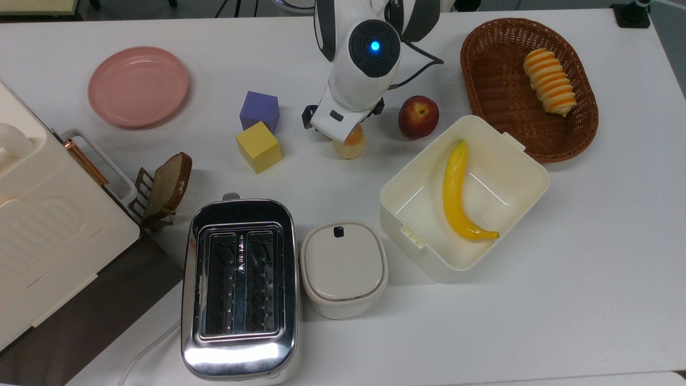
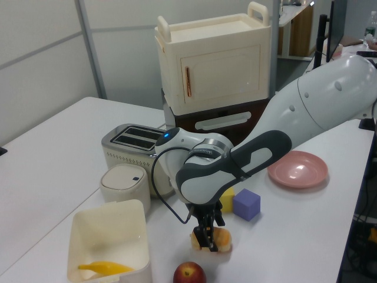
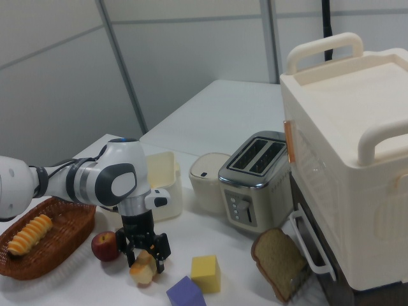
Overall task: Put the bread in the basket
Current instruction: 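Lift the held bread roll and carry it over the wicker basket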
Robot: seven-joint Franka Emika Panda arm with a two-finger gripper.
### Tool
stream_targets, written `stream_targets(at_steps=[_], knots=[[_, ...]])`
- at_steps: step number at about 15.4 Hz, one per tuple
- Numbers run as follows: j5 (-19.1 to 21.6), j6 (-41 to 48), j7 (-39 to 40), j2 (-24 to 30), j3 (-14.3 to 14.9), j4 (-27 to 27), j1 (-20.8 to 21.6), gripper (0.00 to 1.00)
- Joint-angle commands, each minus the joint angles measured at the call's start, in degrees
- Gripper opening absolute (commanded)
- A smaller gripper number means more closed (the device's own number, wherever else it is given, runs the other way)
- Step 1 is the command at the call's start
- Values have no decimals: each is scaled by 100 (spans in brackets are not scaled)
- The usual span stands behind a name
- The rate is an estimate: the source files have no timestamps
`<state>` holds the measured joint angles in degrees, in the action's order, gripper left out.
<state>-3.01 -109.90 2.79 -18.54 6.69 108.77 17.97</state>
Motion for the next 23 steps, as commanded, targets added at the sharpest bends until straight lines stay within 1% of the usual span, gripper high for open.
stream_targets(at_steps=[1,2,3,4,6,7,8,11,13,14,15,19,22,23], knots=[[-103,-119,20,53,34,74,40,64],[-138,-110,20,61,34,74,31,40],[-138,-93,20,79,34,57,22,21],[-138,-40,3,131,34,39,31,11],[-129,100,-172,333,43,-30,48,13],[-112,318,-208,403,43,-170,66,13],[-60,677,-278,526,34,-450,179,13],[37,1032,-603,773,34,-935,522,15],[46,1033,-1058,721,25,-1234,873,19],[46,1032,-1252,694,25,-1331,1040,19],[55,1032,-1402,677,17,-1367,1242,19],[55,997,-2307,440,17,-1516,2199,29],[64,980,-2721,159,17,-1578,2684,45],[64,971,-2853,36,17,-1587,2781,59]])
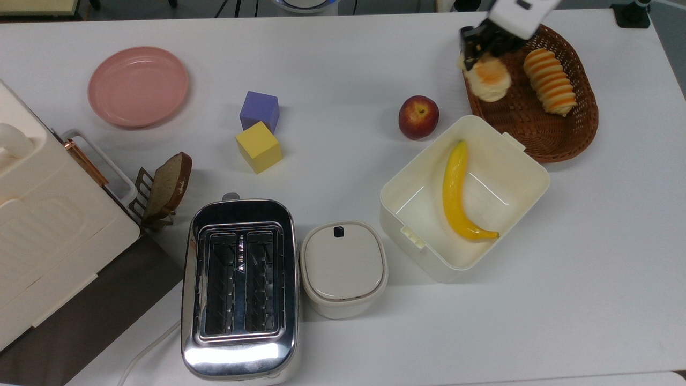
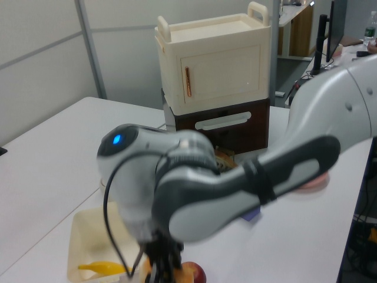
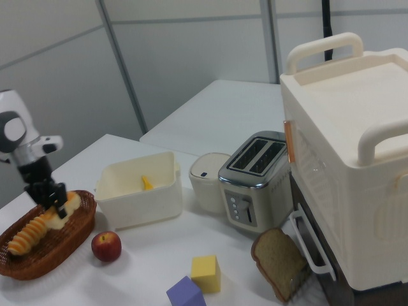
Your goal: Put the bread in the basket
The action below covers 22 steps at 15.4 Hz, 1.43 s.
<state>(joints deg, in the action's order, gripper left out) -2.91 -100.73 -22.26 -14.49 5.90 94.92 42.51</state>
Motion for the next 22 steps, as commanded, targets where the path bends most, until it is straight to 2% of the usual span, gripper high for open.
stream_targets(at_steps=[1,3,6,9,10,13,16,19,22], knots=[[10,36,-566,-579,95,-228,424,100],[10,10,-630,-792,95,-439,451,100],[-34,36,-621,-766,95,-474,451,100],[-26,290,-612,-556,113,-624,320,100],[-34,448,-595,-416,113,-615,128,100],[-34,1001,-516,138,86,-606,-618,100],[35,1398,333,736,8,-597,-1847,100],[62,1512,705,1053,-264,-597,-2964,100],[80,1487,1003,1141,-300,-606,-3730,100]])
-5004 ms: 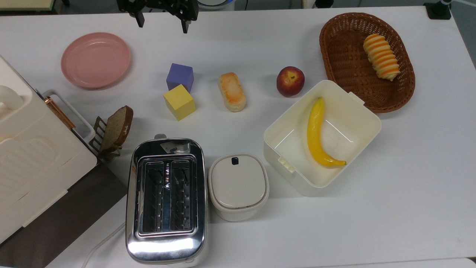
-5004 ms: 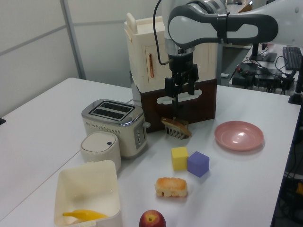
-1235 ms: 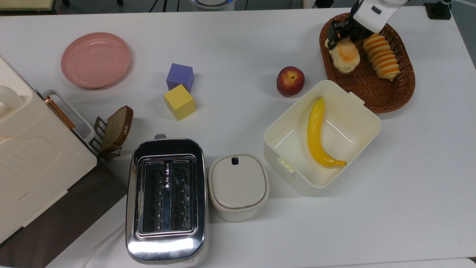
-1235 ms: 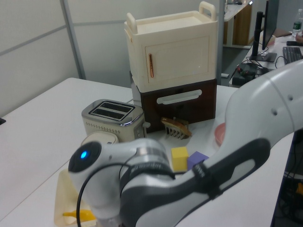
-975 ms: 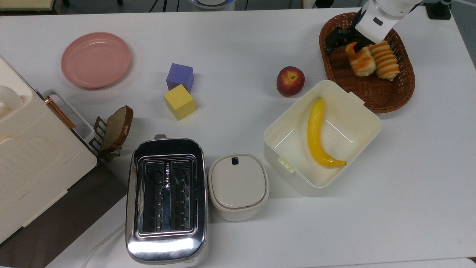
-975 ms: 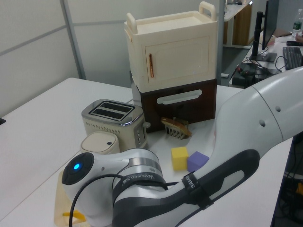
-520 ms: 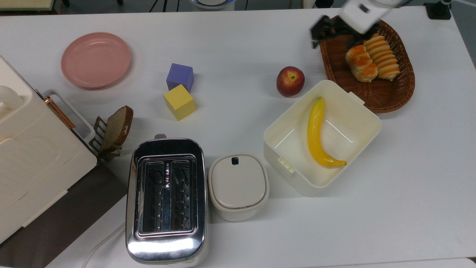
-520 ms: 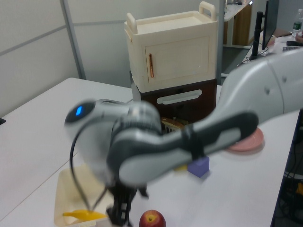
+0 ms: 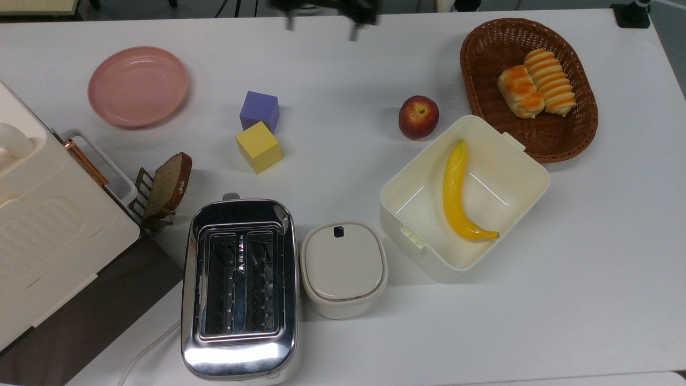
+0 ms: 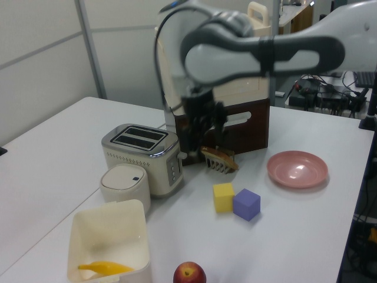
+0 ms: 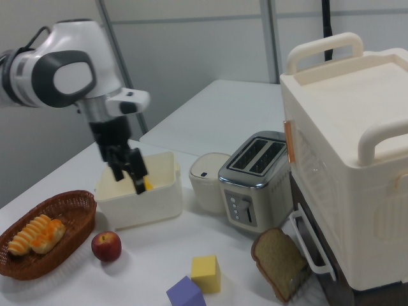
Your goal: Put the bread in the basket
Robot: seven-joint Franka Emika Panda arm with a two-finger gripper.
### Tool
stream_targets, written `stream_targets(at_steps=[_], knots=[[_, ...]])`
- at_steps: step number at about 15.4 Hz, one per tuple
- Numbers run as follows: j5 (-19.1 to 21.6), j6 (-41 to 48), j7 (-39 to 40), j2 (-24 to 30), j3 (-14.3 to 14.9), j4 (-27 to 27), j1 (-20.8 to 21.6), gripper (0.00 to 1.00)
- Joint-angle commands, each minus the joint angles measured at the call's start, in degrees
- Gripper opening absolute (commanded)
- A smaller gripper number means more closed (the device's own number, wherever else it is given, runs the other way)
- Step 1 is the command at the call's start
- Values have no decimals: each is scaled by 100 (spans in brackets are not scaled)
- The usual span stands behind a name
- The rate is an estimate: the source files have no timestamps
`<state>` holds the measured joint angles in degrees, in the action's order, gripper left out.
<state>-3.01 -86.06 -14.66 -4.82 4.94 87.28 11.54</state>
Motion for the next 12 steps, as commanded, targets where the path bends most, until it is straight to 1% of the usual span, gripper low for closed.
stream_targets(at_steps=[1,3,6,12], knots=[[98,-16,384,166,-204,158,-766,100],[142,-182,595,131,-125,158,-916,100],[142,-569,718,43,-125,184,-1188,100],[160,-614,912,60,-63,229,-1198,100]])
